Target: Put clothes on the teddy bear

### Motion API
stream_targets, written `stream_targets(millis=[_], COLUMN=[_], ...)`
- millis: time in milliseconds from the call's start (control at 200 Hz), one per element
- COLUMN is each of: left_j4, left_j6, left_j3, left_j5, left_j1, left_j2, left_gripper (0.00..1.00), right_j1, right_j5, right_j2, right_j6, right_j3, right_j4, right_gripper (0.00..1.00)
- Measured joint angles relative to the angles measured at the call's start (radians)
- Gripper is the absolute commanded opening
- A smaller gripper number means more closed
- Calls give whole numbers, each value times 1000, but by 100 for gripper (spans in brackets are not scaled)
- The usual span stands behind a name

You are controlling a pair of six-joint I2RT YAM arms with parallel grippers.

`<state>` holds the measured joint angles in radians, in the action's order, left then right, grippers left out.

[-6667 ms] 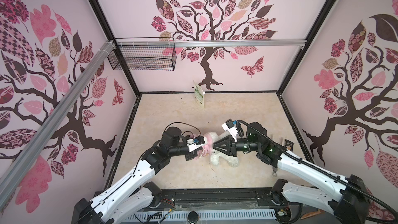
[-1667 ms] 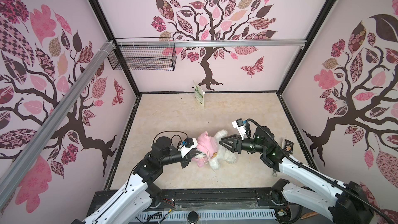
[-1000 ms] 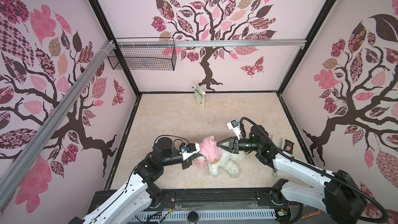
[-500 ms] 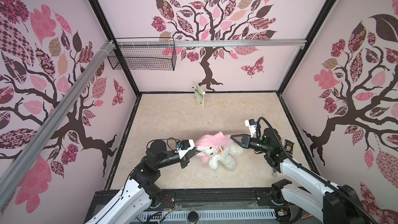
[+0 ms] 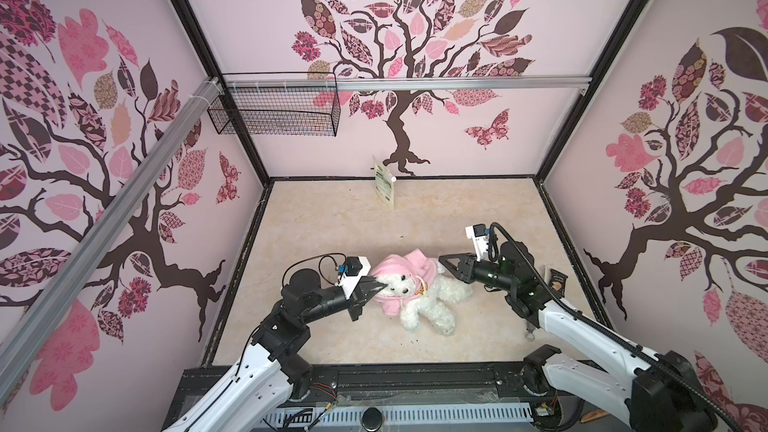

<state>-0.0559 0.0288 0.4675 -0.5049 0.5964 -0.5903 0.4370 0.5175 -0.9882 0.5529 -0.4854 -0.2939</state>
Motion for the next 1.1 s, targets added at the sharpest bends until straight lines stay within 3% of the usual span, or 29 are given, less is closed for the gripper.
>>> stream_targets(millis=[205, 330, 435, 595, 695, 880, 1095], left_j4=[-58, -115, -114, -112, -113, -130, -215], left_j6=[298, 480, 502, 309, 169, -48, -224], left_j3=[47, 113, 120, 119, 118, 118, 119], left_j5=[239, 293, 289, 238, 196, 107, 32], left_j1=[0, 0, 15, 81, 92, 92, 94], left_j2=[-87, -191, -231, -208, -163, -113, -131], left_gripper=[0, 0, 0, 0, 0, 0, 0], right_j1=[43, 227, 362, 378, 378, 415, 481], right_j5=[-58, -123, -146, -147, -148, -179, -225], right_j2=[122, 121, 60, -20, -21, -43, -110], right_j6=[-63, -93, -142, -229, -312, -466, -597], right_j3=[10, 13, -3, -79, -130, -215, -259], right_j4=[50, 19, 9, 31, 44, 96, 136], right_gripper=[46, 48, 50, 56, 67, 79, 80])
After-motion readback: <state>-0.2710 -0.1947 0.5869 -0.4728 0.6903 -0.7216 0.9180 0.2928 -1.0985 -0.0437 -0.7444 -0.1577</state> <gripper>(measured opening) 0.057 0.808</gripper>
